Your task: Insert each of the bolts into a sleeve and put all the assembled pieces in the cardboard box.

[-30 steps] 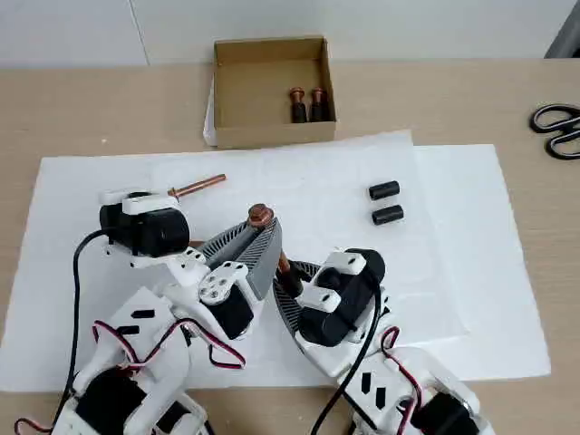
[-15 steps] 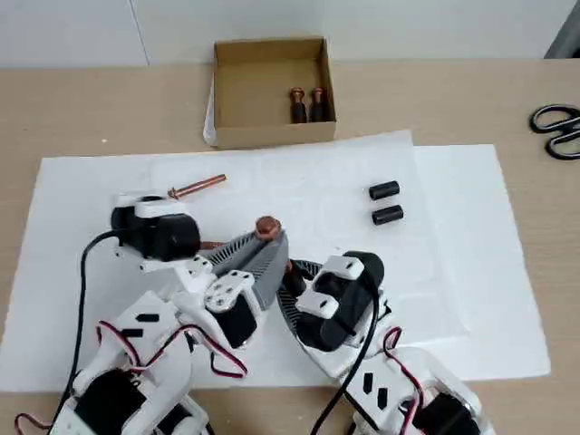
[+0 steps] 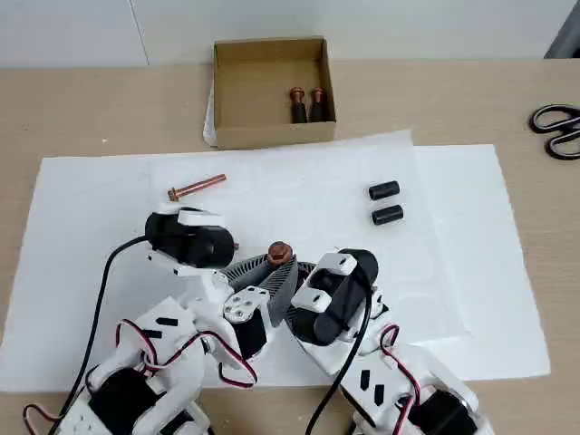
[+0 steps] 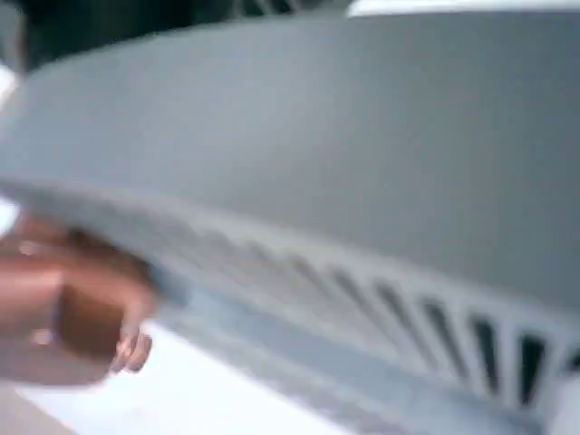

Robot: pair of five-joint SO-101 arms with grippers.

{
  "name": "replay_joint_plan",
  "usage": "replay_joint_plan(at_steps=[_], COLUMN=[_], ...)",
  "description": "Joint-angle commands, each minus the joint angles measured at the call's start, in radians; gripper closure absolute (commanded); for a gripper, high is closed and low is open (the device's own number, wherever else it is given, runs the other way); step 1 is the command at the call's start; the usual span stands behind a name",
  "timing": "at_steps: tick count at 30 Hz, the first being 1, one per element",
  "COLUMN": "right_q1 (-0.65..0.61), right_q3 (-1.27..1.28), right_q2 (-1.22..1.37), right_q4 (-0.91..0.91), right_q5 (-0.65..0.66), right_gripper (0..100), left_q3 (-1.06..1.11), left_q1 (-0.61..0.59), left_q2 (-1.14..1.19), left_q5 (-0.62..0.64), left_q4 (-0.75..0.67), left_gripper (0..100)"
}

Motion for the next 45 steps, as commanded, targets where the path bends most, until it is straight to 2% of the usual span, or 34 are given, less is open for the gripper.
replay_joint_plan(at_steps=[1,15,21,30,38,45], right_q1=[-0.005,-0.005,-0.005,-0.005,-0.005,-0.005], right_q3=[-0.017,-0.017,-0.017,-0.017,-0.017,-0.017], right_q2=[-0.013,-0.013,-0.013,-0.013,-0.012,-0.012], right_q4=[-0.033,-0.033,-0.033,-0.031,-0.028,-0.027], right_q5=[0.015,0.015,0.015,0.017,0.017,0.017], right_gripper=[99.5,99.5,99.5,99.5,99.5,99.5], left_q3=[0.062,0.073,0.073,0.07,0.054,-0.002], left_q1=[0.069,0.066,0.041,0.04,-0.078,-0.095], left_q2=[0.005,0.005,0.008,0.009,0.011,0.011], left_q5=[-0.008,-0.057,-0.055,-0.087,-0.221,-0.249], left_q4=[0.008,-0.015,-0.02,-0.021,-0.095,-0.115], left_gripper=[99,99,84,84,84,84])
